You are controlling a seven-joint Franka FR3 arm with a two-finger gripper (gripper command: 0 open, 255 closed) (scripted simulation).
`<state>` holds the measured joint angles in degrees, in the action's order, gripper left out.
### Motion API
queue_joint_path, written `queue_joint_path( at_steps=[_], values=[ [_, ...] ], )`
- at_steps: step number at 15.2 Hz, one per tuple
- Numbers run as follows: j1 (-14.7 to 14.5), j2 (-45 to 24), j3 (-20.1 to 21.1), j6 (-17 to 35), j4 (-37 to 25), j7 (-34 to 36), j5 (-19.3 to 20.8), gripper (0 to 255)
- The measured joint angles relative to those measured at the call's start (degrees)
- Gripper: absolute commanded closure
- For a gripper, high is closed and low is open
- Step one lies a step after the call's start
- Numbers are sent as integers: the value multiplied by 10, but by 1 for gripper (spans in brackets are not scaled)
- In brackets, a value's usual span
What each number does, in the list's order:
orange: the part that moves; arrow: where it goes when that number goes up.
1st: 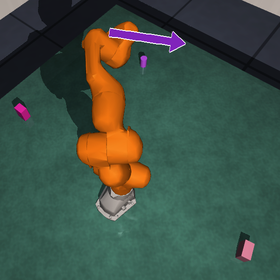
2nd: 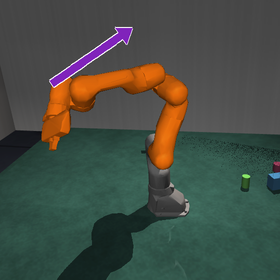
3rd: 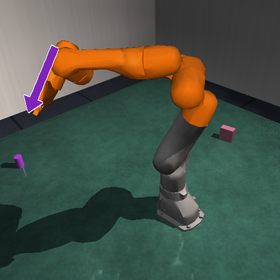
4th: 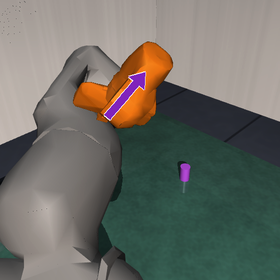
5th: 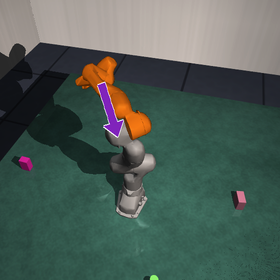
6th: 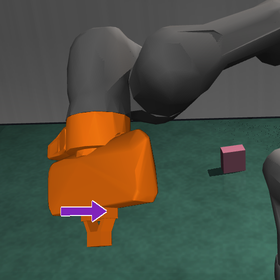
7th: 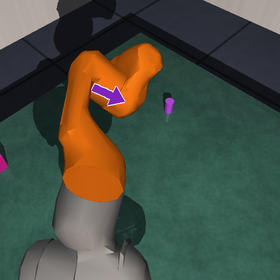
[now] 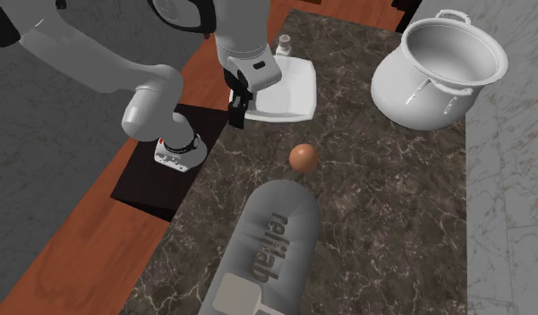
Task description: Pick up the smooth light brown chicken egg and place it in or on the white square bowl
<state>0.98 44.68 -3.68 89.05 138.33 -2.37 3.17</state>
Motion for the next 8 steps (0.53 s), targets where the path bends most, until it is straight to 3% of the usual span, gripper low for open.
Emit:
queue_joint_path(
  at_steps=[2, 8],
  values=[
    [1, -5, -8, 5, -4, -6, -1, 0],
    [2, -99, -84, 50, -85, -68, -31, 0]
  ],
)
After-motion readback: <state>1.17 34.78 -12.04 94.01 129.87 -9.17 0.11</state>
